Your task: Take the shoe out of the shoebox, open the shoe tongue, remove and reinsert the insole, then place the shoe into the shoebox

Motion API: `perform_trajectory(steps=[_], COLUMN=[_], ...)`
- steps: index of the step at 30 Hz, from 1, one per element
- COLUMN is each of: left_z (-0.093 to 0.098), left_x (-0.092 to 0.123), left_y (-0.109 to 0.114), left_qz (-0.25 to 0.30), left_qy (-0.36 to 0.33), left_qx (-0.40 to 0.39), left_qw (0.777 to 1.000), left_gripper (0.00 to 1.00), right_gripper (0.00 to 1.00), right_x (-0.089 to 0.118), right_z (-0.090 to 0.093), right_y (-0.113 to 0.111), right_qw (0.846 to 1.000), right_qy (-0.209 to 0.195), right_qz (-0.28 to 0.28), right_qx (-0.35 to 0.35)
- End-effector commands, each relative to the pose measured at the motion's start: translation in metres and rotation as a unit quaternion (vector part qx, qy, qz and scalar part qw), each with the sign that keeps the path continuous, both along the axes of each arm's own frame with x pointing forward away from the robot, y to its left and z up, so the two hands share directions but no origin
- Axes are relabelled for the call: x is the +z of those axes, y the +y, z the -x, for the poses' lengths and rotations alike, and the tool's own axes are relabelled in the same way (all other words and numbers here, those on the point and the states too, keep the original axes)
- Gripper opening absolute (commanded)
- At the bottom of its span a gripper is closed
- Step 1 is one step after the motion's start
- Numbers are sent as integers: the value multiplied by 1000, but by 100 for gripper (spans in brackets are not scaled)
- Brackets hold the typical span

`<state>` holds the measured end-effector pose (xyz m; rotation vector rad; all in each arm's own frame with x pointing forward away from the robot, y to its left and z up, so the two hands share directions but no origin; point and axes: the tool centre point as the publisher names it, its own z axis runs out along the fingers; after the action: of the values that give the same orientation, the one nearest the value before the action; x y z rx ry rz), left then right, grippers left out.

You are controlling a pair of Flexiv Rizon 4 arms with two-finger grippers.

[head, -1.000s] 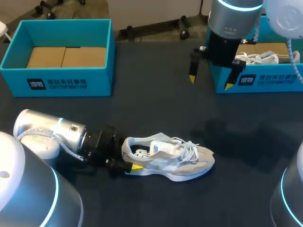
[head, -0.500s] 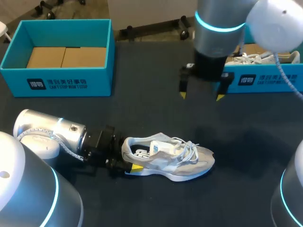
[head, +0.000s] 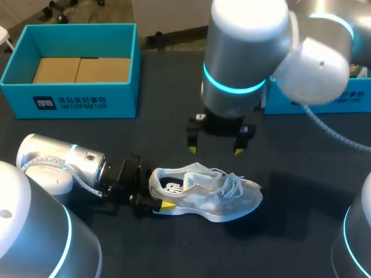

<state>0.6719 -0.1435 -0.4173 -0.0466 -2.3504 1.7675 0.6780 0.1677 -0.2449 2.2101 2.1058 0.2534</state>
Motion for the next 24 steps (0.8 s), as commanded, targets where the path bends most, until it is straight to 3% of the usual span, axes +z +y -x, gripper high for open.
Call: perform_trajectory(steps=[1, 11, 24], left_z=[1, 1, 1], left_x=[-1, -1, -1], left_y=[1, 1, 1], left_qz=[0, 0, 0], left_qy=[-1, -1, -1], left_qx=[0, 0, 0], left_qw=[1000, 1000, 1000], left_gripper=[0, 0, 0], right_gripper=[100, 100, 100], right_x=[-9, -9, -33], right_z=[1, 1, 24], right_y=[-2, -2, 37], right_qw=[1000, 1000, 998], right_qy=[-2, -2, -33], right_qz=[-9, -9, 23], right_qx=[1, 1, -42])
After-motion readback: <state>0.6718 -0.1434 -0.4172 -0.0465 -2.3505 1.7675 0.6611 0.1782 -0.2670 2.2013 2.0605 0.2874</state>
